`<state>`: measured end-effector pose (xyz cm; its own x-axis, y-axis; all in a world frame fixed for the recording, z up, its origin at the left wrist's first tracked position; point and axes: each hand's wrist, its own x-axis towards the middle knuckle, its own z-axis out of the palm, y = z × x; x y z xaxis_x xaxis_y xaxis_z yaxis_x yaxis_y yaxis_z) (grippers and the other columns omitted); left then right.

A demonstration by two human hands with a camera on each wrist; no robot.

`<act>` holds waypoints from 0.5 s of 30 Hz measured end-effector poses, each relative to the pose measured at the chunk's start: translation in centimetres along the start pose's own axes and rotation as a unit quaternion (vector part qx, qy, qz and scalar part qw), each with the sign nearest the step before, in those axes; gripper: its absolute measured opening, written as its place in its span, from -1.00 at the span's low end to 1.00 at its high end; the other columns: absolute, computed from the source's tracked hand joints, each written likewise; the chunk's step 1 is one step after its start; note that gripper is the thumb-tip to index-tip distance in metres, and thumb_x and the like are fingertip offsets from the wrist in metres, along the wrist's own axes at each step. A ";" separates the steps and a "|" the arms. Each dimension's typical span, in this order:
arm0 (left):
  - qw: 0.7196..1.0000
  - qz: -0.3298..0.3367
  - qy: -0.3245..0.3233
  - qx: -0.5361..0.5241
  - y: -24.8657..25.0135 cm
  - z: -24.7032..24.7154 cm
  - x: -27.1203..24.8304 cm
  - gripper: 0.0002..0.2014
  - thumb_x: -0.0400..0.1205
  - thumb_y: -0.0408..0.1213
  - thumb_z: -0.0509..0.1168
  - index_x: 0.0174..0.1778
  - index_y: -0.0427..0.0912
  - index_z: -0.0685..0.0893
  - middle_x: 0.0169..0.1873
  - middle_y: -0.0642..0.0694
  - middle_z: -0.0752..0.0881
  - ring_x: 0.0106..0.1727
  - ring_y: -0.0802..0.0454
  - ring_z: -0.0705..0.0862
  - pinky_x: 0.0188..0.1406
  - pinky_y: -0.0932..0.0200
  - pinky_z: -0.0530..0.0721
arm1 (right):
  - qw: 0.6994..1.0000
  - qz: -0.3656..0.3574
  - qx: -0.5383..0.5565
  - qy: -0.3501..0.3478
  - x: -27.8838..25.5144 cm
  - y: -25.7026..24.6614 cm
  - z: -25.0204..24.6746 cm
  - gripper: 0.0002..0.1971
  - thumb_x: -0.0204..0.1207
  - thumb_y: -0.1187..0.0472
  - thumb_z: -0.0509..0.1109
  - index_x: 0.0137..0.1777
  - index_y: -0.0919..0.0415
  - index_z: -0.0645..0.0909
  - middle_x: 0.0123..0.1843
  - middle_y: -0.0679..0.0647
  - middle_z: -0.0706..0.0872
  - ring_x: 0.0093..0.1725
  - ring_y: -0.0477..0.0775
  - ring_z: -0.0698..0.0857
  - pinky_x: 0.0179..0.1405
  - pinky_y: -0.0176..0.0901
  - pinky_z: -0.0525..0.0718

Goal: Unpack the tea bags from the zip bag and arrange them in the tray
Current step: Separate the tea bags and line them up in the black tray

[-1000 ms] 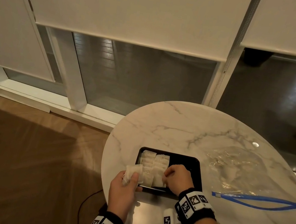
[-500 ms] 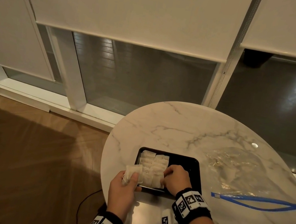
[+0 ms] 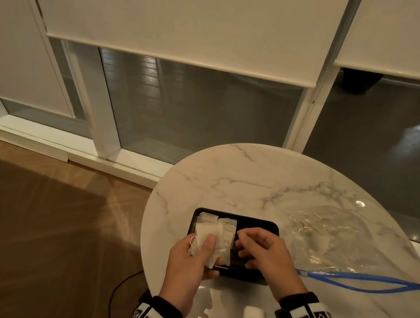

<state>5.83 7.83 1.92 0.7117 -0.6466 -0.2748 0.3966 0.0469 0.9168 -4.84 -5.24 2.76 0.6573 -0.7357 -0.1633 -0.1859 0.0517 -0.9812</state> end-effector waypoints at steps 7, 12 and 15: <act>0.999 0.038 -0.026 0.011 0.6 1.6 -0.9 -0.87 0.69 -0.23 0.40 0.13 -0.11 0.76 -0.08 -0.15 0.87 -0.05 -0.12 0.84 -0.22 0.05 0.82 | 0.997 -0.021 0.052 -0.051 -1.7 -0.9 -1.0 -0.86 0.59 0.18 0.48 0.10 0.12 0.79 -0.07 0.10 0.85 -0.14 0.02 0.78 -0.19 -0.14 0.72; 0.997 0.061 -0.026 0.039 0.5 1.9 -1.2 -0.87 0.70 -0.19 0.40 0.09 -0.08 0.80 -0.07 -0.14 0.87 -0.01 -0.16 0.83 -0.22 0.10 0.80 | 0.997 -0.049 -0.005 -0.053 -2.2 -1.3 -0.9 -0.91 0.54 0.20 0.55 0.00 0.14 0.79 -0.23 0.05 0.83 -0.25 -0.07 0.77 -0.28 -0.19 0.68; 0.997 0.065 -0.032 0.039 0.6 2.0 -1.3 -0.84 0.74 -0.22 0.34 0.12 -0.12 0.80 -0.08 -0.16 0.87 -0.08 -0.08 0.83 -0.25 0.12 0.77 | 0.997 -0.058 -0.016 -0.057 -2.3 -1.3 -0.8 -0.93 0.54 0.22 0.55 -0.03 0.18 0.77 -0.31 0.04 0.80 -0.30 -0.09 0.75 -0.31 -0.21 0.66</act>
<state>3.95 7.18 3.44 0.7139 -0.6869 -0.1357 0.2554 0.0751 0.9639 -6.65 -4.17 4.45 0.7547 -0.6532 -0.0614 -0.1259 -0.0524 -0.9907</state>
